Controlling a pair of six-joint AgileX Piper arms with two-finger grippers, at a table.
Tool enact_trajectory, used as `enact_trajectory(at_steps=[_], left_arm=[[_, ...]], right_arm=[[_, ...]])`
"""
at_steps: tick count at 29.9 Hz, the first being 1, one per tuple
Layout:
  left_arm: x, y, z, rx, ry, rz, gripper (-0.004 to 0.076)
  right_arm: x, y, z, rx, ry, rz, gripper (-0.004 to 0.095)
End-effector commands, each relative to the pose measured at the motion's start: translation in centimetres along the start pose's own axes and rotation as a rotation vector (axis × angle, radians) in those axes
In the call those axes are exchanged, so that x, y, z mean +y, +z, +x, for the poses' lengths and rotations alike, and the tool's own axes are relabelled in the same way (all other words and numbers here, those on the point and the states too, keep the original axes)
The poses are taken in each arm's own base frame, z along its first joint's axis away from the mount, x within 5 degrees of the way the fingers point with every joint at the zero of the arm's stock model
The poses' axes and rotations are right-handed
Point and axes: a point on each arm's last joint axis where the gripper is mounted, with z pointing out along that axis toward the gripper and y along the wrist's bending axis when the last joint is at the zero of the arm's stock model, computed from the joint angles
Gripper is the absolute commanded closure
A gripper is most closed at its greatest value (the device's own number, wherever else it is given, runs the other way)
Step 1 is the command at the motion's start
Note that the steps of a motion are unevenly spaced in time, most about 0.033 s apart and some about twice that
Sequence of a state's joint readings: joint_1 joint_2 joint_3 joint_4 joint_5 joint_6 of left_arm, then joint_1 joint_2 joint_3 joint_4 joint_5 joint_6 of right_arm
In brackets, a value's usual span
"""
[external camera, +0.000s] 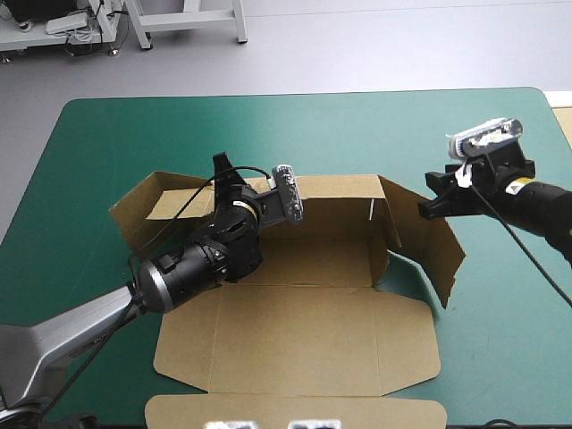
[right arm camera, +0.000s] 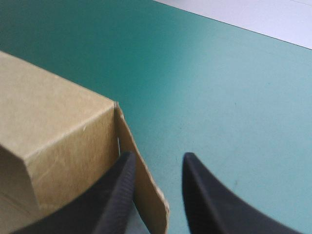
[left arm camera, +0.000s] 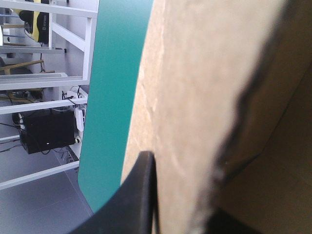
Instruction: Fold the box
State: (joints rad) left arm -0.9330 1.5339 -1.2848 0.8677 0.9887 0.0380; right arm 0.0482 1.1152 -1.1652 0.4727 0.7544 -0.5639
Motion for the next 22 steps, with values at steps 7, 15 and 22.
enact_trajectory(at_steps=[7,15,22], left_arm=[[-0.1,-1.0,-0.2,-0.044,-0.074,0.045,0.0733],[-0.1,-1.0,-0.2,-0.044,-0.074,0.045,0.0733],[-0.1,-1.0,-0.1,-0.032,-0.07,0.045,0.0733]], right_arm=[[-2.6,3.8,-6.8,0.034,0.15,-0.036,0.0919],[-5.0,8.9,-7.5,0.347,0.206,-0.036,0.0921],[-5.4,10.5,-5.6,0.435,0.184,-0.037,0.0921]])
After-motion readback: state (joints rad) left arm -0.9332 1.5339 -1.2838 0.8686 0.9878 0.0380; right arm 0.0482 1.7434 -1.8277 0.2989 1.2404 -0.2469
